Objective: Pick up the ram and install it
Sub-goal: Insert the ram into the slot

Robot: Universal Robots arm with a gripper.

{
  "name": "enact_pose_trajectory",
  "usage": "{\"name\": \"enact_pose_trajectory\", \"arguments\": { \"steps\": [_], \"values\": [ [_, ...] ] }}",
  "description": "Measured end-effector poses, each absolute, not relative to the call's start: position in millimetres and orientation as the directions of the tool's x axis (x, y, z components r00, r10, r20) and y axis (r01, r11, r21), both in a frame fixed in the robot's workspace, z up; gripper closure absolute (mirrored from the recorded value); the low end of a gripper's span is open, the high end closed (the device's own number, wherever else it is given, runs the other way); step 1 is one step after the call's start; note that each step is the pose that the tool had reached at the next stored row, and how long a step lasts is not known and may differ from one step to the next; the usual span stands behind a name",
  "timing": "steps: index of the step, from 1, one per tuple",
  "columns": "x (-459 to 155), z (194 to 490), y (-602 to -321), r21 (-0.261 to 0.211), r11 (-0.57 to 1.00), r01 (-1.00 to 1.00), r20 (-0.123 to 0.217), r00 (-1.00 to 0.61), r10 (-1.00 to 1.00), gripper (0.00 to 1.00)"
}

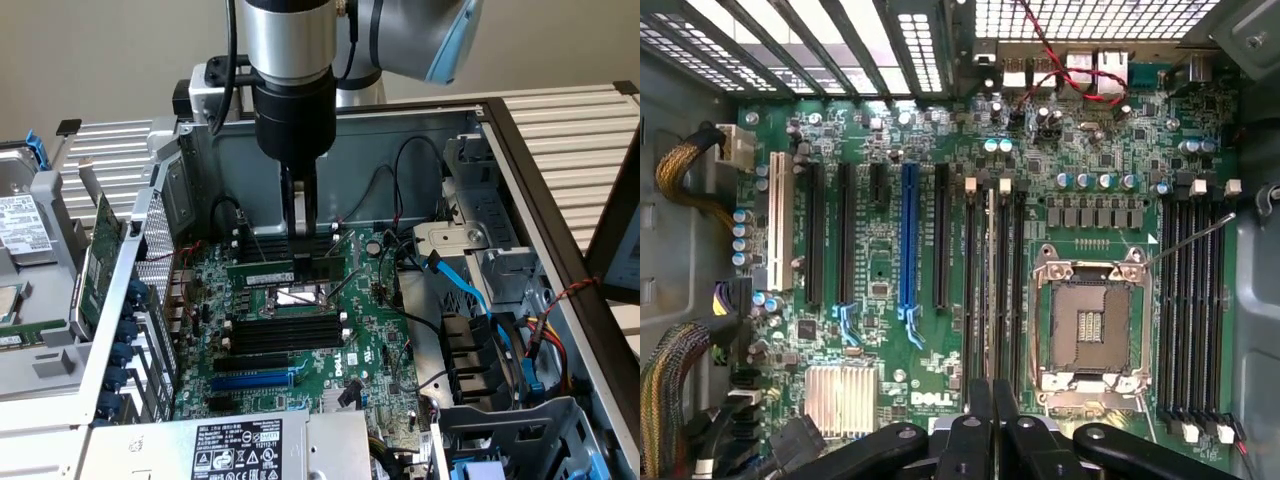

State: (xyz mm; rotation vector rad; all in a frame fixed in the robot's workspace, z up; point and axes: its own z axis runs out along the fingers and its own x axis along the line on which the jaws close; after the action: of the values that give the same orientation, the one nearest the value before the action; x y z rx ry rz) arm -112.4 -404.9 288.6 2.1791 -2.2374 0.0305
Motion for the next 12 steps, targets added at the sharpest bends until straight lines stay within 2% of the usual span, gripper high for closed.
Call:
{"name": "enact_pose_trajectory", "arguments": {
  "steps": [12],
  "values": [
    [-112,269,-411,-0.001,0.028,-1.0,0.017,-0.028,-0.999,0.88]
  ]
}}
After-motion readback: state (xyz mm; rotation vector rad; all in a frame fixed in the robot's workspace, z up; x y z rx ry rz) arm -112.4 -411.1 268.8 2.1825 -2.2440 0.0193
